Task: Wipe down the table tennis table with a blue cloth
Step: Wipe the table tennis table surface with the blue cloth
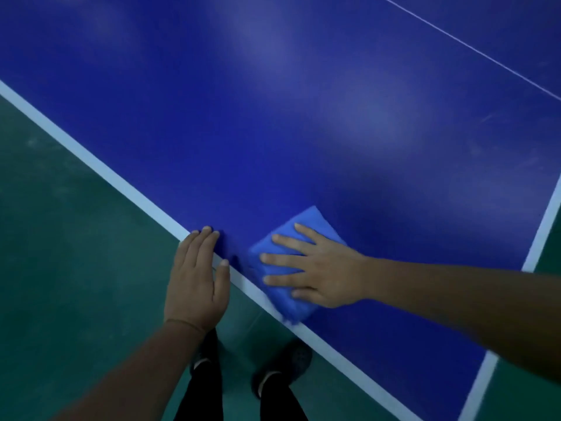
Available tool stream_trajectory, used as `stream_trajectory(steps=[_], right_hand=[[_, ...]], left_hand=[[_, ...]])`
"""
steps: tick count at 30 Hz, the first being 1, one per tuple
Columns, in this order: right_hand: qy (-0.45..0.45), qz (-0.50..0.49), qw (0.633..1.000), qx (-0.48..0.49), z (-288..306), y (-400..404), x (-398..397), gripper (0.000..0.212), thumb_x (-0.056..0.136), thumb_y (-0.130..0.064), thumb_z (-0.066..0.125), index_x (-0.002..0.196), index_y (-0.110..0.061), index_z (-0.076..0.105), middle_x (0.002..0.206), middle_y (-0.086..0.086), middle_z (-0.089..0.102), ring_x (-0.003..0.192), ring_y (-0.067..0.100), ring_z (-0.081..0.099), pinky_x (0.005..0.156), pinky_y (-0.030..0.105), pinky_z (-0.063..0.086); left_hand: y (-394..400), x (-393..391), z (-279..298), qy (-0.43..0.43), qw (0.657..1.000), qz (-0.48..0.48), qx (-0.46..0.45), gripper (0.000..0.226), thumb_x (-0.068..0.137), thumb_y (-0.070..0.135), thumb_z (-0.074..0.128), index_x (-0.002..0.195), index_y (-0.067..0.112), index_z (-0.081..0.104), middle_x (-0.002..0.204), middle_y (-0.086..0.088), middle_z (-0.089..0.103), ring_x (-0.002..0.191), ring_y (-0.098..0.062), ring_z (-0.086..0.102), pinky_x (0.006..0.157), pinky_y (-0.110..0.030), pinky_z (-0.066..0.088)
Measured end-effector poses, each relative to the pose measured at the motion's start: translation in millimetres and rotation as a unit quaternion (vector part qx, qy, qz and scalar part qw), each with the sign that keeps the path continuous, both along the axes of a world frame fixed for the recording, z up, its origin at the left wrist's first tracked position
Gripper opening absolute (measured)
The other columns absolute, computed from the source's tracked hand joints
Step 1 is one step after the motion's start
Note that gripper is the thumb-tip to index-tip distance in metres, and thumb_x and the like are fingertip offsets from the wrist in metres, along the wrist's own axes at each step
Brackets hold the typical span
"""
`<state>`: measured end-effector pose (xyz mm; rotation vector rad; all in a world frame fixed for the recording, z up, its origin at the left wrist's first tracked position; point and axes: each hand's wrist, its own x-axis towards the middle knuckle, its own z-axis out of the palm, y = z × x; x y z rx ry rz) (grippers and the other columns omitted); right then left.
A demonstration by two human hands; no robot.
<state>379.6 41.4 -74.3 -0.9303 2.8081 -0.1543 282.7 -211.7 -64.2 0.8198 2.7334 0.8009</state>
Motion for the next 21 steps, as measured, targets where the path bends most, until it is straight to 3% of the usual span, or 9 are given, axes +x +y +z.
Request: stream_trajectory(steps=[2, 3, 5, 7, 9, 12, 14, 18, 21], right_hand=[[0.010, 0.040, 0.998, 0.038, 0, 37, -5, 0.048, 0.103, -0.046, 0.035, 0.149, -0.034, 0.044, 0.162, -0.002, 0.030, 0.152, 0.033, 0.019, 0.120, 0.059, 0.011], [0.006, -0.007, 0.998, 0.058, 1, 49, -23, 0.050, 0.102, -0.046, 0.034, 0.150, -0.034, 0.042, 0.163, -0.002, 0.028, 0.151, 0.034, 0.019, 0.119, 0.060, 0.012], [-0.008, -0.225, 0.972, 0.065, 4, 52, -70, 0.053, 0.104, -0.048, 0.028, 0.156, -0.036, 0.026, 0.167, -0.004, 0.015, 0.154, 0.032, 0.009, 0.120, 0.059, 0.006], [-0.015, -0.404, 0.914, 0.043, 5, 27, -101, 0.055, 0.104, -0.050, 0.021, 0.158, -0.039, 0.013, 0.168, -0.007, 0.004, 0.155, 0.028, -0.002, 0.120, 0.059, -0.003], [0.007, -0.382, 0.923, 0.041, -1, -14, -91, 0.056, 0.103, -0.050, 0.016, 0.157, -0.039, 0.013, 0.168, -0.005, 0.006, 0.154, 0.031, 0.000, 0.120, 0.062, -0.001], [0.020, -0.226, 0.974, 0.025, -4, -60, -3, 0.052, 0.105, -0.049, 0.023, 0.155, -0.038, 0.019, 0.166, -0.003, 0.018, 0.154, 0.034, 0.009, 0.120, 0.063, 0.005], [0.018, -0.228, 0.973, 0.015, -5, -57, 61, 0.052, 0.105, -0.052, 0.032, 0.155, -0.037, 0.027, 0.165, -0.003, 0.022, 0.154, 0.032, 0.011, 0.120, 0.062, 0.009], [-0.003, -0.334, 0.942, 0.036, 1, -16, 139, 0.063, 0.099, -0.067, 0.030, 0.151, -0.034, 0.038, 0.163, -0.002, 0.026, 0.153, 0.032, 0.014, 0.113, 0.068, 0.021], [-0.008, -0.511, 0.859, 0.012, 8, -40, 147, 0.057, 0.101, -0.060, 0.031, 0.144, -0.028, 0.051, 0.157, -0.001, 0.040, 0.148, 0.031, 0.028, 0.114, 0.064, 0.025]], left_hand=[[-3, -3, 1, -0.010, 1.000, -0.019, -0.004, 0.058, 0.096, 0.033, 0.034, 0.137, -0.003, 0.051, 0.144, -0.017, 0.049, 0.137, -0.035, 0.039, 0.118, -0.043, 0.025], [-5, -5, 3, -0.015, 1.000, -0.022, -0.007, 0.059, 0.096, 0.035, 0.033, 0.138, -0.002, 0.050, 0.146, -0.015, 0.048, 0.138, -0.033, 0.039, 0.118, -0.044, 0.026], [-8, -9, 6, -0.020, 0.999, -0.029, -0.014, 0.060, 0.095, 0.037, 0.032, 0.139, -0.001, 0.050, 0.147, -0.014, 0.047, 0.138, -0.033, 0.038, 0.118, -0.046, 0.027], [-9, -9, 8, -0.025, 0.999, -0.036, -0.015, 0.061, 0.095, 0.037, 0.032, 0.139, -0.001, 0.049, 0.146, -0.015, 0.047, 0.138, -0.034, 0.038, 0.118, -0.046, 0.027], [-10, -9, 9, -0.029, 0.999, -0.041, -0.012, 0.061, 0.095, 0.037, 0.032, 0.139, -0.002, 0.049, 0.147, -0.016, 0.047, 0.138, -0.034, 0.038, 0.117, -0.048, 0.027], [-12, -9, 10, -0.039, 0.998, -0.047, -0.003, 0.060, 0.094, 0.035, 0.034, 0.138, -0.003, 0.050, 0.146, -0.018, 0.046, 0.137, -0.036, 0.039, 0.116, -0.050, 0.028], [-14, -8, 12, -0.038, 0.998, -0.046, -0.002, 0.059, 0.094, 0.034, 0.035, 0.138, -0.002, 0.050, 0.147, -0.017, 0.045, 0.138, -0.036, 0.038, 0.116, -0.051, 0.029], [-18, -3, 14, -0.030, 0.997, -0.066, 0.001, 0.055, 0.095, 0.033, 0.037, 0.136, 0.000, 0.051, 0.147, -0.017, 0.043, 0.137, -0.036, 0.037, 0.115, -0.051, 0.029], [-17, 4, 14, -0.028, 0.997, -0.078, 0.007, 0.053, 0.095, 0.032, 0.038, 0.135, 0.000, 0.052, 0.146, -0.017, 0.043, 0.136, -0.035, 0.038, 0.115, -0.048, 0.030]])
